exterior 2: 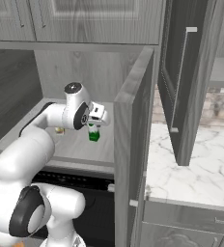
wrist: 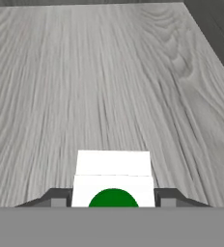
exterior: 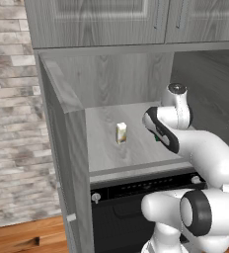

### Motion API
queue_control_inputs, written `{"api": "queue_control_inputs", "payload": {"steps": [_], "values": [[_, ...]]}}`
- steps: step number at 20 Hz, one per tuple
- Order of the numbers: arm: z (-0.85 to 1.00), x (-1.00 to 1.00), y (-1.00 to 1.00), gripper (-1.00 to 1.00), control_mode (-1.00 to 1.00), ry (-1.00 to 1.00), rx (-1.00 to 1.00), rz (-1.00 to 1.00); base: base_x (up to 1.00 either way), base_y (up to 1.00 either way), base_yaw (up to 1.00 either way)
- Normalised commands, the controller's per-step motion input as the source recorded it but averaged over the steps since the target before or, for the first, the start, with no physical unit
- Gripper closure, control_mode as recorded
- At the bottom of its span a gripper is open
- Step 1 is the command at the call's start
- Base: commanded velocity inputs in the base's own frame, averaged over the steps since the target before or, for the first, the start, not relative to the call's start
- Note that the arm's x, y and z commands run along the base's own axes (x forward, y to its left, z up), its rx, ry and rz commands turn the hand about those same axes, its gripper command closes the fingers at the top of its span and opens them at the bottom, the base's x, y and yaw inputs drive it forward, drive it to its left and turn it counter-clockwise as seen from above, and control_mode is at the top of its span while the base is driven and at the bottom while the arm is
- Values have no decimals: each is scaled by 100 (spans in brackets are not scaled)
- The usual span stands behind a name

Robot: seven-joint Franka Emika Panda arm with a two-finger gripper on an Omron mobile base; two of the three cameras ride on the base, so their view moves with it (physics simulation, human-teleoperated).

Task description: Sort all alcoholic drinks to one cabinet, and non-alcoholic drinks to the other.

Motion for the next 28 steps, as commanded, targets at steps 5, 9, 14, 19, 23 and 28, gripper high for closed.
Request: {"api": "queue_control_inputs", "payload": {"steps": [5, 9, 14, 19, 23, 28], "values": [[-11, 7, -5, 100, -100, 0, 0, -1, 0, 0, 0], [-11, 7, -5, 100, -100, 0, 0, -1, 0, 0, 0], [-11, 8, -4, 100, -100, 0, 0, -1, 0, 0, 0], [-11, 7, -4, 100, -100, 0, 0, -1, 0, 0, 0], [-10, 3, -2, 100, -100, 0, 0, -1, 0, 0, 0], [-7, 0, 0, 100, -100, 0, 0, -1, 0, 0, 0]]}}
